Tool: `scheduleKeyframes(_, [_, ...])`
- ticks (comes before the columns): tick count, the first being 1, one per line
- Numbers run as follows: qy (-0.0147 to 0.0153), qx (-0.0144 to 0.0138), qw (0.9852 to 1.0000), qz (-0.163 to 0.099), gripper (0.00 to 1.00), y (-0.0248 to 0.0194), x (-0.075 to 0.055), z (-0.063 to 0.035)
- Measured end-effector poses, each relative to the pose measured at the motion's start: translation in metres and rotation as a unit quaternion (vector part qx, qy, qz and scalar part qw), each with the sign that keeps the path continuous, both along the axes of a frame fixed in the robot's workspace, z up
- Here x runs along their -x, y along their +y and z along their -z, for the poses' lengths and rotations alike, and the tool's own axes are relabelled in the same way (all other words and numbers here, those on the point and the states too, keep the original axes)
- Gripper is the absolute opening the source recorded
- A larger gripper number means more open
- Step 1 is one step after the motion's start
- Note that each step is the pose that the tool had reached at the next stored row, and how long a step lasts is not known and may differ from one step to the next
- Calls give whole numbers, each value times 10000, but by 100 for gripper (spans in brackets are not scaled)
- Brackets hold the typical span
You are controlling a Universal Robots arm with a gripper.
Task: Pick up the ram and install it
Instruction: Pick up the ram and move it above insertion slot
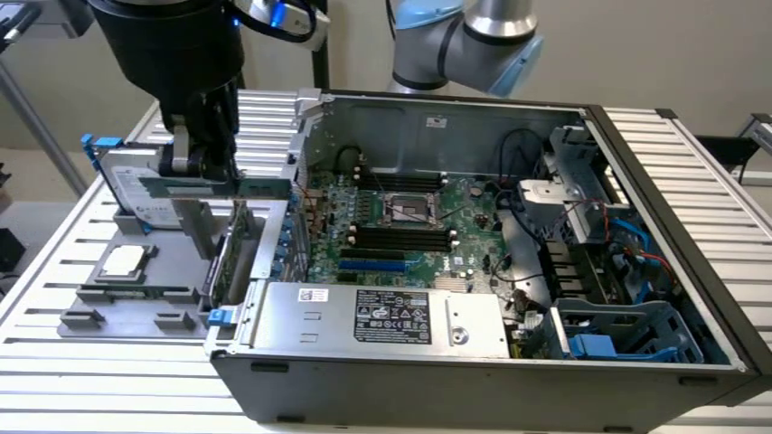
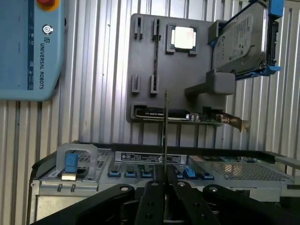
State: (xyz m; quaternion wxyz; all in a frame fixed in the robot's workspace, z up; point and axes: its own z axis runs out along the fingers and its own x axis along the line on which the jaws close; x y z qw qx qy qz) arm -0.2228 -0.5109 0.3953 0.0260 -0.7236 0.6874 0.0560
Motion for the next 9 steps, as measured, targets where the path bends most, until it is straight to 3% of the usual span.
scheduleKeyframes(4, [1,-62,10000,0,13,0,-182,-7])
scheduleKeyframes(9, [2,-118,9999,0,13,0,-409,-10])
